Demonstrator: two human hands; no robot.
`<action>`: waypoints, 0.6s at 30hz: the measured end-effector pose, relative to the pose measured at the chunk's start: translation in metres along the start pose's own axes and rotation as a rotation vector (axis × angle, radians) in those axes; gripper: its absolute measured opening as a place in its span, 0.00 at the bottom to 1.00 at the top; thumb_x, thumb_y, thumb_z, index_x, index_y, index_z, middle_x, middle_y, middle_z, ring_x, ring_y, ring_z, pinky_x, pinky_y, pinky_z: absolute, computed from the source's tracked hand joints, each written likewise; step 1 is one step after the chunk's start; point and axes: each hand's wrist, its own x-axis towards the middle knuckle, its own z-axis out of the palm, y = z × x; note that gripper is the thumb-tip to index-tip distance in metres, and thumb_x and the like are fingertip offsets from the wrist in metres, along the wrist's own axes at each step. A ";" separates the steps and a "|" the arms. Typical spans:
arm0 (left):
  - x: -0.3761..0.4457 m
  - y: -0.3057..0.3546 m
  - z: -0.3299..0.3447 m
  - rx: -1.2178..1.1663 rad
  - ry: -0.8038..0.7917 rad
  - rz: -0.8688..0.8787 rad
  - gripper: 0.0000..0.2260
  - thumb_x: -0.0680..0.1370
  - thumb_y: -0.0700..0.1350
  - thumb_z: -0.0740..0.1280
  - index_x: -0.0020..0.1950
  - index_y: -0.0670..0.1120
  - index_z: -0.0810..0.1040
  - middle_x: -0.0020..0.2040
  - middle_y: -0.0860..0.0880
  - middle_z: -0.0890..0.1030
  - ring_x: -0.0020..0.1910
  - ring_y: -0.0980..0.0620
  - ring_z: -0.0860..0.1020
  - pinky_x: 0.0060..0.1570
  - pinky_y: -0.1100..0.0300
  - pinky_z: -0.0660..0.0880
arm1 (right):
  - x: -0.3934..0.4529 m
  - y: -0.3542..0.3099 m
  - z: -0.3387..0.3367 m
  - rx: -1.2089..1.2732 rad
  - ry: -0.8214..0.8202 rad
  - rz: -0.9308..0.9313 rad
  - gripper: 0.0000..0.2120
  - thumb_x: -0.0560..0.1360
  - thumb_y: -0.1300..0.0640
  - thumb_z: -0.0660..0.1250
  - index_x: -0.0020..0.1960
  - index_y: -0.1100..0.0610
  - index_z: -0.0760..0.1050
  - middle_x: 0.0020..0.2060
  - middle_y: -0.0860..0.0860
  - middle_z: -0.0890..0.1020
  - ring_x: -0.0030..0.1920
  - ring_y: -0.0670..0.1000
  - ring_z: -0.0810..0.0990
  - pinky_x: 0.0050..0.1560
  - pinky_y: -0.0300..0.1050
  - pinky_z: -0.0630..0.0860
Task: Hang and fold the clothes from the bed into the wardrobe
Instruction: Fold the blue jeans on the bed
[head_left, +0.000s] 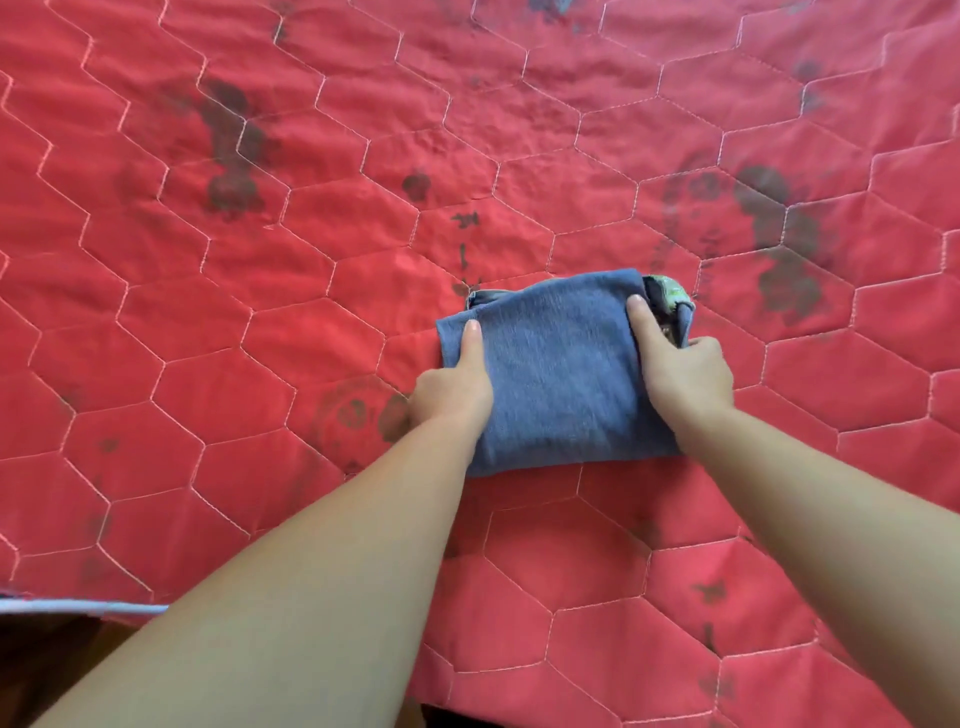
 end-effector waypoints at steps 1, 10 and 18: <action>0.004 0.000 -0.001 -0.013 -0.020 0.000 0.40 0.74 0.73 0.54 0.68 0.40 0.72 0.65 0.42 0.75 0.64 0.40 0.73 0.63 0.50 0.68 | 0.002 -0.002 -0.002 -0.019 -0.045 0.001 0.47 0.64 0.24 0.62 0.65 0.62 0.71 0.62 0.58 0.77 0.63 0.59 0.75 0.64 0.50 0.69; 0.019 -0.002 -0.011 -0.240 -0.240 -0.014 0.40 0.67 0.76 0.60 0.66 0.47 0.74 0.59 0.48 0.80 0.56 0.43 0.79 0.61 0.48 0.74 | 0.002 -0.004 -0.012 0.084 -0.306 -0.088 0.27 0.66 0.29 0.67 0.52 0.50 0.75 0.47 0.46 0.80 0.46 0.47 0.79 0.50 0.40 0.71; -0.004 -0.003 -0.049 -0.348 -0.176 0.067 0.34 0.71 0.71 0.64 0.61 0.44 0.76 0.52 0.50 0.81 0.50 0.47 0.80 0.53 0.55 0.77 | -0.031 -0.030 -0.008 0.160 -0.203 -0.211 0.33 0.61 0.30 0.72 0.53 0.55 0.80 0.49 0.48 0.83 0.50 0.50 0.81 0.58 0.49 0.77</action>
